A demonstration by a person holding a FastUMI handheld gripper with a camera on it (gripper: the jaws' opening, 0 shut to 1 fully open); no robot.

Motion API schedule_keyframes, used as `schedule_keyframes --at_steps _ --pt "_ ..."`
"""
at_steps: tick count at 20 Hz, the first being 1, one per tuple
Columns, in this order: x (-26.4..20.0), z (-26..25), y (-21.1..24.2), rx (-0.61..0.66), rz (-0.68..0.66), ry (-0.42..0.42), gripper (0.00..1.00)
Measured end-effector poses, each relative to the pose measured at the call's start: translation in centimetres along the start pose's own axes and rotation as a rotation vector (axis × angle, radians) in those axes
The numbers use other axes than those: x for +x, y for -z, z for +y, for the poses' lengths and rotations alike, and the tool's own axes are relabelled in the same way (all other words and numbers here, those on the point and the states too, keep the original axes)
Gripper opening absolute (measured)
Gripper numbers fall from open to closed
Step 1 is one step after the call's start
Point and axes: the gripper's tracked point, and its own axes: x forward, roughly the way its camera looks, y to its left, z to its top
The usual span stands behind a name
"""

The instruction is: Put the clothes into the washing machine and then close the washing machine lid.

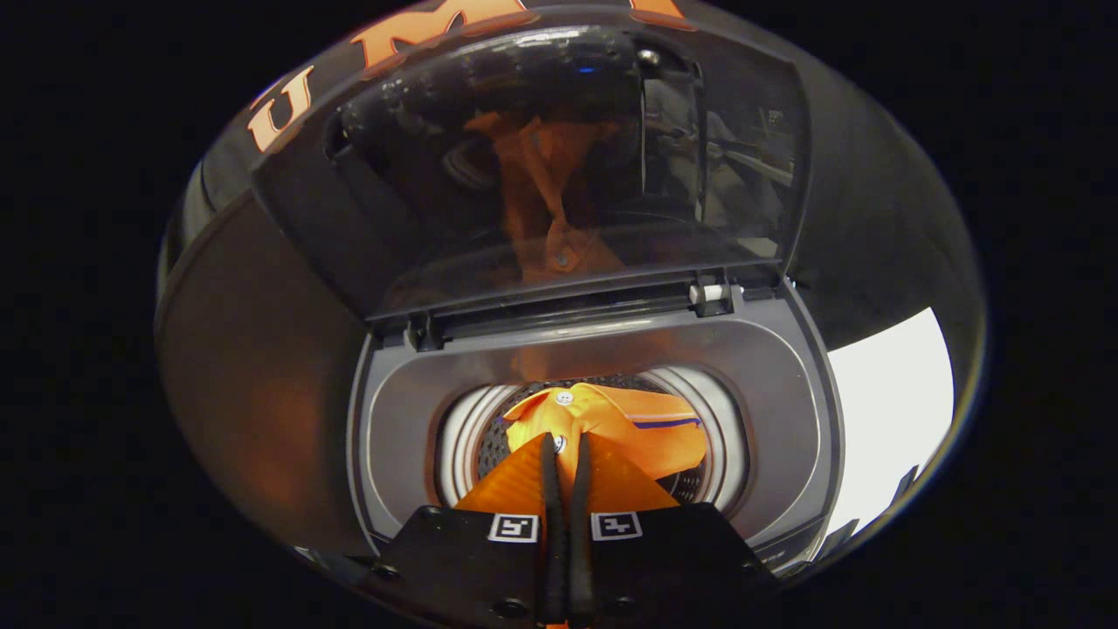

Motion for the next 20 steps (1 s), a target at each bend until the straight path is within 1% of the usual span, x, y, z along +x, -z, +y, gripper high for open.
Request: schedule_keyframes --at_steps 5,8,10,14,19,20 --pt "2.9 -0.1 1.1 -0.013 0.051 0.020 0.08" --pt "4.0 -0.2 1.3 -0.008 0.057 0.028 0.08" --pt "4.3 -0.1 1.0 -0.008 0.040 0.028 0.08" --pt "5.2 -0.2 2.2 -0.005 0.089 0.031 0.08" --pt "5.6 -0.8 2.6 -0.006 0.097 0.058 0.09" --pt "5.7 -0.9 2.8 -0.003 0.104 0.060 0.11"
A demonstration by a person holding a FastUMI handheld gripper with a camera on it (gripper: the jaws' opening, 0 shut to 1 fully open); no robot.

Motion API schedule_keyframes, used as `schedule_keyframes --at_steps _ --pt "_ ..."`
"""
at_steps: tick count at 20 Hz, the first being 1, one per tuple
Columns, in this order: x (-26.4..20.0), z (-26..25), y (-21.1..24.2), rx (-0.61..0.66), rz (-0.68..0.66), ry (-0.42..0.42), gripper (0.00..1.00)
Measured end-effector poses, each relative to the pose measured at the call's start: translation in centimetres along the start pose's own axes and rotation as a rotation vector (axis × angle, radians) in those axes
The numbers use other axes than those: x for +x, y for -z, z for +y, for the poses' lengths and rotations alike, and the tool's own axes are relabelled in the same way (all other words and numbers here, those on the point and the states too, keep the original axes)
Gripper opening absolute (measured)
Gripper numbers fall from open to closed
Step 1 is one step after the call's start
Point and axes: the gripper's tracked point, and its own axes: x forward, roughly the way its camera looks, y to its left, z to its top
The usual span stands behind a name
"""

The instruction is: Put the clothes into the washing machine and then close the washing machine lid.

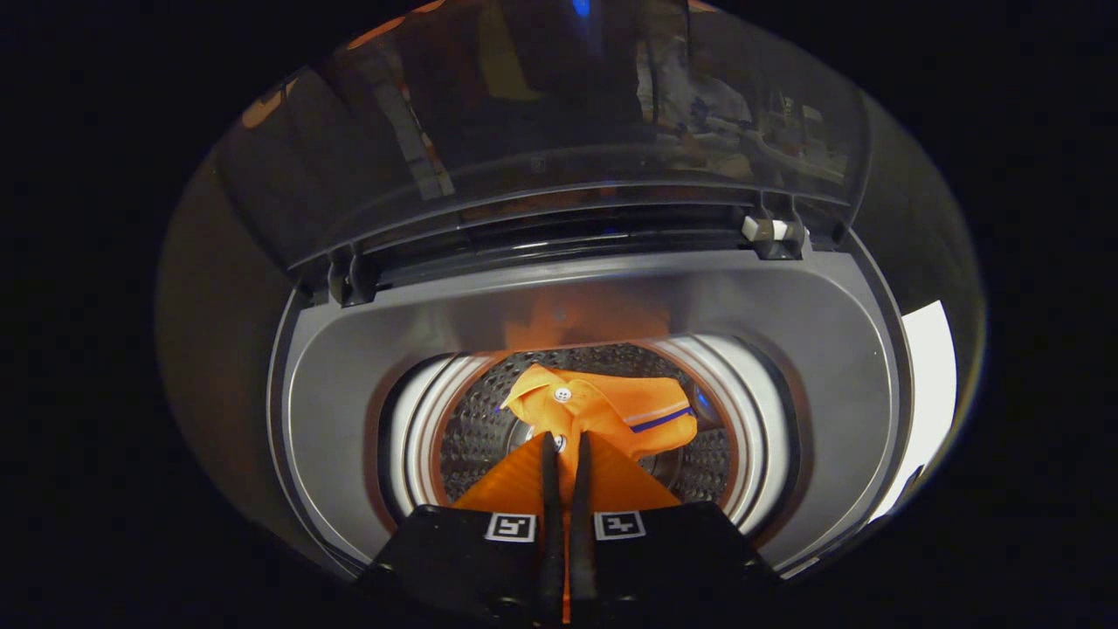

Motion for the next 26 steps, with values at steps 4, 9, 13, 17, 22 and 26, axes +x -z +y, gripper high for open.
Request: schedule_keyframes --at_steps 4,9,13,17,22,26 --pt "-0.1 0.2 0.7 0.008 0.028 -0.028 0.30" --pt "-0.7 0.2 0.8 -0.023 0.015 -0.024 0.85" --pt "-1.5 0.0 0.4 -0.033 -0.014 -0.015 1.00" --pt "-2.4 -0.4 0.2 -0.031 -0.027 -0.008 1.00" --pt "-4.3 -0.2 -0.4 -0.020 -0.067 -0.013 1.00" --pt "-7.3 0.4 -1.8 -0.019 -0.131 -0.027 0.99"
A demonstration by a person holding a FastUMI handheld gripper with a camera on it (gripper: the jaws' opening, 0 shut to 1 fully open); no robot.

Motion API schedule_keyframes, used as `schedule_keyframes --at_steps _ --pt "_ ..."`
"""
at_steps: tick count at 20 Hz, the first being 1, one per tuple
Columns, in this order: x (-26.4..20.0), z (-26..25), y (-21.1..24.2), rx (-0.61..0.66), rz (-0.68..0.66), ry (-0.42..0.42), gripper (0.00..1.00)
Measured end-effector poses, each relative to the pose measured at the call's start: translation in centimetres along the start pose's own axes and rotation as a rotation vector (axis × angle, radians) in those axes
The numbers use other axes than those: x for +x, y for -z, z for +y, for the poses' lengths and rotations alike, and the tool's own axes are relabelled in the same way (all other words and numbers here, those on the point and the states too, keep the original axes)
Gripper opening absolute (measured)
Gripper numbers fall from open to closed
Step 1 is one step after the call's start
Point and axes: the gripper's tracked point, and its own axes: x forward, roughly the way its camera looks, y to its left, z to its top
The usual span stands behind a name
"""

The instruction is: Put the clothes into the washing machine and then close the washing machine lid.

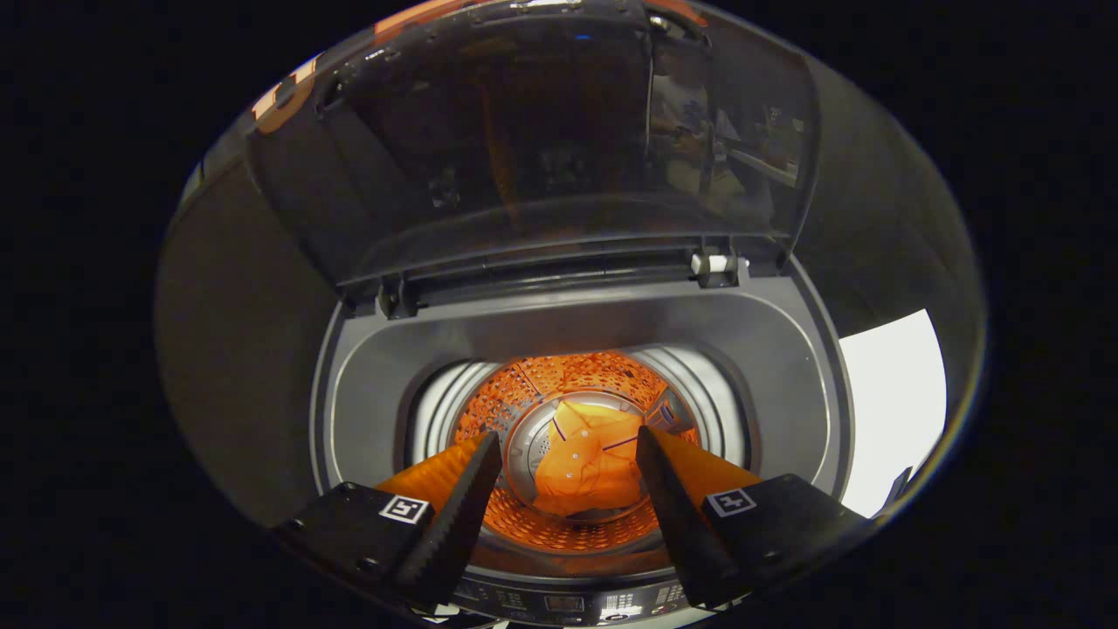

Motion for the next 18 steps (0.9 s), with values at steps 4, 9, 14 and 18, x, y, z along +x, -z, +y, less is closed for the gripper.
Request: schedule_keyframes --at_steps 4,9,14,18 --pt "-3.4 0.7 -2.4 -0.006 -0.067 -0.004 0.99" --pt "-7.7 2.0 -6.3 -0.019 -0.156 -0.014 0.99" --pt "-12.6 3.6 -12.4 -0.050 -0.289 -0.024 0.99" --pt "-15.6 4.8 -17.4 -0.076 -0.389 -0.030 0.99"
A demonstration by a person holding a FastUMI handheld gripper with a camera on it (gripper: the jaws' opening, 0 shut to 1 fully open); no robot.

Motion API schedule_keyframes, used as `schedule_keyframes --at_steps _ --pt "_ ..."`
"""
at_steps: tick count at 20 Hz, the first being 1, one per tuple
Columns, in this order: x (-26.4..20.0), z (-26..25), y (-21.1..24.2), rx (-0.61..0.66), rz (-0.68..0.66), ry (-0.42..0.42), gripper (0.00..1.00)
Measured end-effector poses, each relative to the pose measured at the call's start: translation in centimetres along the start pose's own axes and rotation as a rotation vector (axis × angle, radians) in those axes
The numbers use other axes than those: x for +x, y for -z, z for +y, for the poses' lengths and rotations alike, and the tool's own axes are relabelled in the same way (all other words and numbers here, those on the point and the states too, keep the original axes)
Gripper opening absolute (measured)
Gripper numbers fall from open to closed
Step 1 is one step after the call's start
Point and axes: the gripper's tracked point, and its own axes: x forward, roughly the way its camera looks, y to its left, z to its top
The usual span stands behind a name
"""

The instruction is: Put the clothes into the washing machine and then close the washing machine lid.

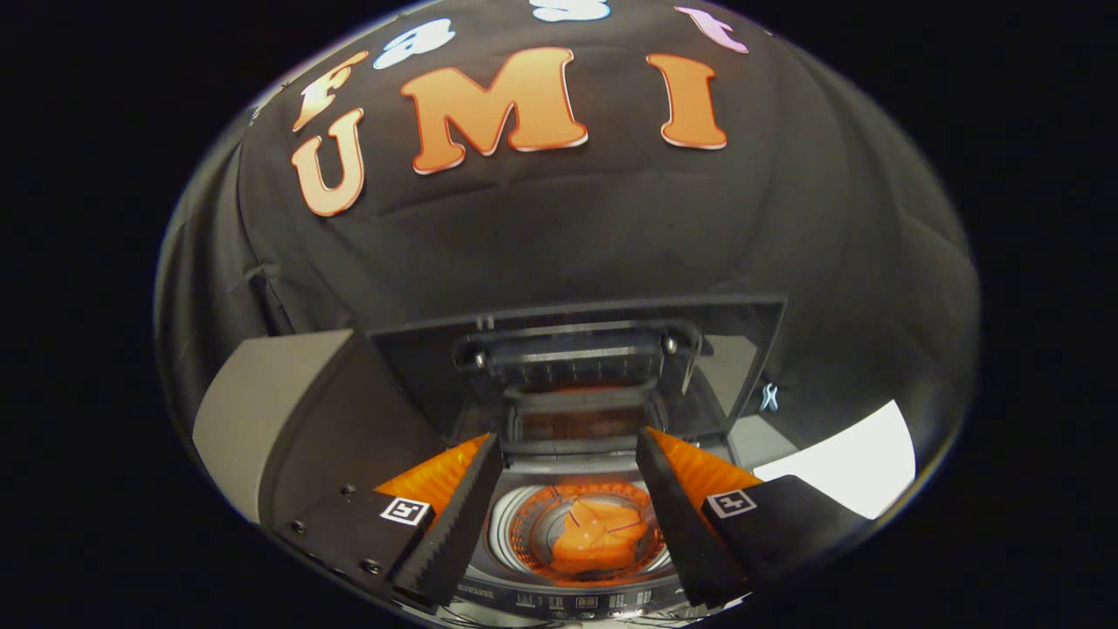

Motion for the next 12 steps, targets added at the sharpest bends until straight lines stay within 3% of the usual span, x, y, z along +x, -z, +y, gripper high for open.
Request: schedule_keyframes --at_steps 5,12 --pt "1.2 0.6 -5.6 -0.021 -0.104 -0.010 0.99" --pt "6.1 0.2 -7.8 -0.044 -0.096 0.005 0.99"
